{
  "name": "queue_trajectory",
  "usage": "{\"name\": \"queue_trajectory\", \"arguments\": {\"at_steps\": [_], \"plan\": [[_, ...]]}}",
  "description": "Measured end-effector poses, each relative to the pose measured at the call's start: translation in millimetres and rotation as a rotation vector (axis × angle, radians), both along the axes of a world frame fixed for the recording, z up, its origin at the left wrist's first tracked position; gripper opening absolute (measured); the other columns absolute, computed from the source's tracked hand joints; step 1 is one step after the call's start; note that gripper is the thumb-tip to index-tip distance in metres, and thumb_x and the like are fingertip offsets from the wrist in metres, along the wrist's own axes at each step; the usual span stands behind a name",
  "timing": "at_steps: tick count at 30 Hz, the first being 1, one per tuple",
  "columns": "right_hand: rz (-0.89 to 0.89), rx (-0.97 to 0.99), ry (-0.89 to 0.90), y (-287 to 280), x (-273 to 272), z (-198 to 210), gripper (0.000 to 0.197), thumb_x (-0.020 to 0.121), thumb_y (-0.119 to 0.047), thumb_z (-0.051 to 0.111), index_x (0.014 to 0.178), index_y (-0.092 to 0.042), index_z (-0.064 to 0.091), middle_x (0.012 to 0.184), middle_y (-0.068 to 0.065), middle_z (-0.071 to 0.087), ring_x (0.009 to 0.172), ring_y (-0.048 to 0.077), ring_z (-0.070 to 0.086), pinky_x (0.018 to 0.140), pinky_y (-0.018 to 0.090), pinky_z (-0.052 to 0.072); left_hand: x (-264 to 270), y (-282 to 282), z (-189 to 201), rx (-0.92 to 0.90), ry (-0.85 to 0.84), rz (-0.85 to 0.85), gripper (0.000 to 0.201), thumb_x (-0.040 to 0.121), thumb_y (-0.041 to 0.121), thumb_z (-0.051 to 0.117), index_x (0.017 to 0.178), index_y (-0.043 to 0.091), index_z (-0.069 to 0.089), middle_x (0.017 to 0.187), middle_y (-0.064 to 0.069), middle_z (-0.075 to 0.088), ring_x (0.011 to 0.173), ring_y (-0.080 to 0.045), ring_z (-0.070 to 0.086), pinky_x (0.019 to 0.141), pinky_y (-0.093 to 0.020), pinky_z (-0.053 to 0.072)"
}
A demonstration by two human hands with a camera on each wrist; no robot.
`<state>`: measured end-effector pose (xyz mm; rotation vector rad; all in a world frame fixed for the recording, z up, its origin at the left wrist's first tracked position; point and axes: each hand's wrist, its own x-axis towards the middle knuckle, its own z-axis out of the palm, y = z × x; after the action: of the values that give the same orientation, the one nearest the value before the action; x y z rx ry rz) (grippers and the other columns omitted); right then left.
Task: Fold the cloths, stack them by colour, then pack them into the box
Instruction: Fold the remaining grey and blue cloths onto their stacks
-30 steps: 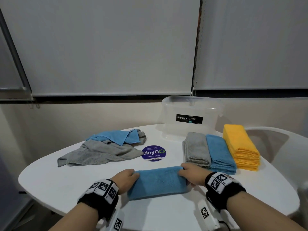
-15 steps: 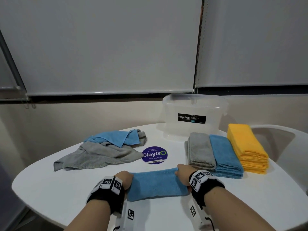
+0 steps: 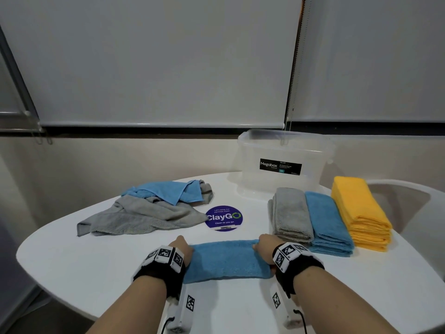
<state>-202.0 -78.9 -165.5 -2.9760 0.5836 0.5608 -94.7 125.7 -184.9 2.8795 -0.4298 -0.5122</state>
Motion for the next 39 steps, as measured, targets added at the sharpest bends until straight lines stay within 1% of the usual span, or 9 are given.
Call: {"name": "queue_trajectory", "arguments": {"at_steps": [6,11,14,19,25,29,31,34,39], "plan": [[-0.085,0.154,-0.13,-6,-3,-9,0.02,0.1,-0.027,0.042,0.113,-0.012,0.036,0.097,0.009,0.054,0.09,0.025,0.052,0.073,0.033,0.043,6,-1,0,0.002,0.019,-0.006,0.033,0.101,0.025,0.038,0.127,0.008,0.05,0.13,-0.009,0.056,0.119,-0.024,0.054,0.096,-0.029,0.04],[-0.003,0.099,-0.027,-7,-6,-7,0.024,0.101,-0.016,0.036,0.121,-0.006,0.042,0.108,0.011,0.055,0.091,0.024,0.052,0.077,0.033,0.042,0,-1,7,-0.001,0.018,-0.045,0.034,0.101,0.024,0.04,0.127,0.006,0.051,0.133,-0.01,0.054,0.123,-0.024,0.051,0.096,-0.027,0.039],[-0.02,0.104,-0.082,-5,-9,-6,0.015,0.1,-0.019,0.037,0.111,-0.012,0.043,0.093,0.006,0.053,0.088,0.023,0.049,0.073,0.03,0.038,-4,4,7,-0.054,0.018,-0.034,0.031,0.099,0.023,0.043,0.122,0.007,0.053,0.13,-0.01,0.055,0.119,-0.023,0.052,0.092,-0.025,0.038],[-0.083,0.096,-0.226,-2,-13,-3,0.022,0.096,-0.017,0.046,0.113,-0.007,0.056,0.107,0.01,0.059,0.091,0.025,0.055,0.076,0.03,0.043,-21,7,14,-0.163,-0.014,0.045,0.031,0.1,0.028,0.039,0.125,0.011,0.045,0.13,-0.013,0.052,0.118,-0.029,0.051,0.092,-0.029,0.038],[-0.011,-0.022,-0.373,10,-24,17,0.017,0.093,-0.002,0.037,0.103,-0.009,0.049,0.113,0.013,0.057,0.096,0.029,0.058,0.07,0.031,0.037,-66,-16,38,-0.132,-0.389,-0.239,0.051,0.098,0.044,0.034,0.144,0.022,0.03,0.15,-0.001,0.031,0.138,-0.021,0.029,0.109,-0.043,0.027],[0.233,0.062,-0.322,38,-25,0,0.038,0.093,-0.014,0.046,0.128,-0.001,0.042,0.127,0.017,0.047,0.119,0.033,0.048,0.095,0.038,0.04,-75,-37,26,0.034,-0.131,-0.487,0.059,0.102,0.039,0.029,0.153,0.016,0.01,0.161,0.001,0.004,0.148,-0.021,0.003,0.117,-0.053,0.011],[0.281,0.052,-0.108,44,-23,-20,0.055,0.099,-0.019,0.04,0.146,0.004,0.022,0.15,0.024,0.023,0.141,0.035,0.021,0.117,0.038,0.017,-74,-39,12,0.108,-0.026,-0.497,0.064,0.101,0.045,0.028,0.154,0.018,0.002,0.161,0.0,-0.004,0.148,-0.023,-0.001,0.117,-0.054,0.011],[0.199,0.079,-0.019,41,-25,-26,0.067,0.103,-0.035,0.028,0.149,0.003,-0.004,0.158,0.02,-0.008,0.147,0.031,-0.006,0.118,0.036,-0.003,-68,-32,-1,0.129,-0.002,-0.474,0.069,0.1,0.049,0.026,0.153,0.018,-0.006,0.16,-0.003,-0.011,0.148,-0.022,-0.005,0.118,-0.05,0.007],[0.157,0.15,0.026,41,-25,-17,0.066,0.104,-0.033,0.026,0.15,0.001,-0.007,0.158,0.017,-0.012,0.147,0.029,-0.009,0.119,0.037,-0.003,-65,-26,5,0.062,0.059,-0.409,0.064,0.103,0.042,0.022,0.152,0.009,-0.004,0.16,-0.01,-0.011,0.148,-0.026,-0.006,0.118,-0.042,0.007]]}}
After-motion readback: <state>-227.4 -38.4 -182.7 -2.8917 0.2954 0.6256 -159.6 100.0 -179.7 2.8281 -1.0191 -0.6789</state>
